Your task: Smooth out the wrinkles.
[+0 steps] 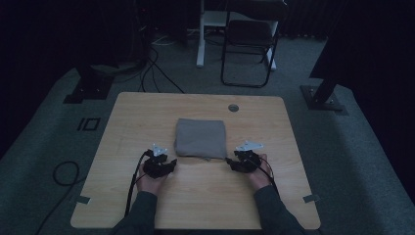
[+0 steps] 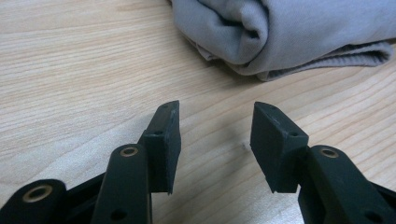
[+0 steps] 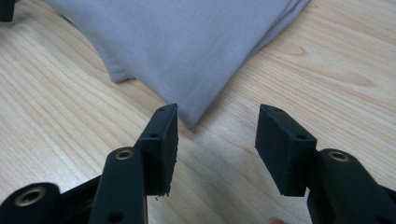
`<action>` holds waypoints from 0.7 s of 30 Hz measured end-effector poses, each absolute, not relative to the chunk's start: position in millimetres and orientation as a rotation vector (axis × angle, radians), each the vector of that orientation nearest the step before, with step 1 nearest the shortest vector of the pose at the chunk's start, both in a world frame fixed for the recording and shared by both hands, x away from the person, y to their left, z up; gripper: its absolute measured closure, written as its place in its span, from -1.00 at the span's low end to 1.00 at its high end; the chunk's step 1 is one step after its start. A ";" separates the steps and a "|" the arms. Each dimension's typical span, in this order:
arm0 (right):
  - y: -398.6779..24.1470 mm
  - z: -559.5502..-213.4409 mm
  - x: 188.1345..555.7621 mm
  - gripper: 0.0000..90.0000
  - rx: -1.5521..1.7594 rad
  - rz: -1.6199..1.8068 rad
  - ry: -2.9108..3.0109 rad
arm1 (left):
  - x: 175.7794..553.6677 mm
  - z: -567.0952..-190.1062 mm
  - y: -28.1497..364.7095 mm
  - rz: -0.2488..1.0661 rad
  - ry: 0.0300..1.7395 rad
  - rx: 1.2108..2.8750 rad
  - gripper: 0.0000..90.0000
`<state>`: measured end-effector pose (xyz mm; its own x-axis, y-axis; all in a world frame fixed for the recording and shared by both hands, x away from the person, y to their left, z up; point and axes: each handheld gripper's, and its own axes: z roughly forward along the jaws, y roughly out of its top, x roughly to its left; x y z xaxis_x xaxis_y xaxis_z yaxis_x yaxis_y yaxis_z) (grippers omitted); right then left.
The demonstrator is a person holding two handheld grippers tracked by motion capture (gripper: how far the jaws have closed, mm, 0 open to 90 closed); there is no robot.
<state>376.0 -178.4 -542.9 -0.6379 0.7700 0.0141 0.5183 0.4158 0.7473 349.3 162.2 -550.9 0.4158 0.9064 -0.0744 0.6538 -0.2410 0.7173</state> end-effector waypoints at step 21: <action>-214.9 -550.1 388.5 0.09 1.268 1.044 2.265 | 357.2 -555.3 179.8 0.596 1.382 1.954 -0.08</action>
<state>388.5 -214.9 -550.1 -0.5426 0.8381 0.0556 0.5867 0.3308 0.7392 357.2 179.8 -555.3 0.3369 0.9415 -0.0095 0.6399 -0.2216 0.7358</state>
